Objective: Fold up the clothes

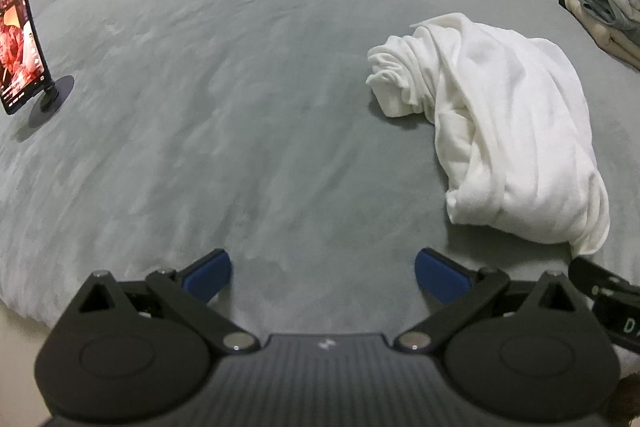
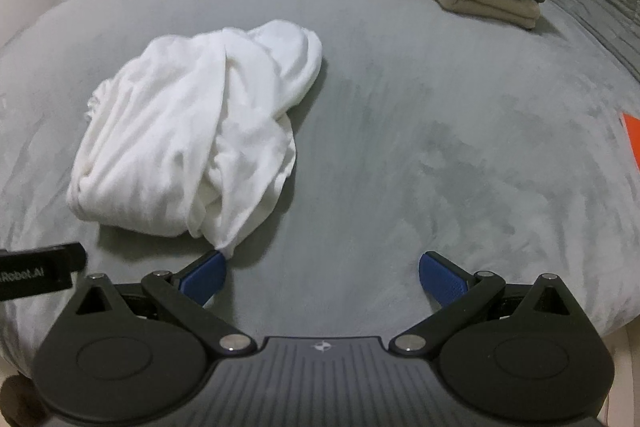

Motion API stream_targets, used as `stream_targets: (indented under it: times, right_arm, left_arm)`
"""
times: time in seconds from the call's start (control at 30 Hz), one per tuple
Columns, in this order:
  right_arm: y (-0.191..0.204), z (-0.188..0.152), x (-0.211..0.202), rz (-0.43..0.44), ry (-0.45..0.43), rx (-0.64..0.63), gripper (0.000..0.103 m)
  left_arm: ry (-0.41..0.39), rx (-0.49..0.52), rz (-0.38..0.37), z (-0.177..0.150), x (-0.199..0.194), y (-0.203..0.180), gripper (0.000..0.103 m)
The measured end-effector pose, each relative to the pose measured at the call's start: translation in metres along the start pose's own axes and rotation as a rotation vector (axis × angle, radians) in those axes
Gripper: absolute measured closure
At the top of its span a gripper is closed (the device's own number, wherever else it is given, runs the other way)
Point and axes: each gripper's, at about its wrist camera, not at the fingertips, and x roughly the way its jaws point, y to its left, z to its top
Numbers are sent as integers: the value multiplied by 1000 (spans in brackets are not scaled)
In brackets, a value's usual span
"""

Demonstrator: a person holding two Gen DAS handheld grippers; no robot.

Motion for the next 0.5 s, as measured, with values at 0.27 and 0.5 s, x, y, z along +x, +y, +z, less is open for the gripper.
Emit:
stream_targets:
  times: [0.27,0.5]
  right_arm:
    - [-2,-7,6,13,-12,-9,0]
    - [-2,-14,7,24,-56,-31,0]
  left_arm:
    - [-66,45,-4,-9,4,0,0]
    - [-71,43,-13,-9,3,2,0]
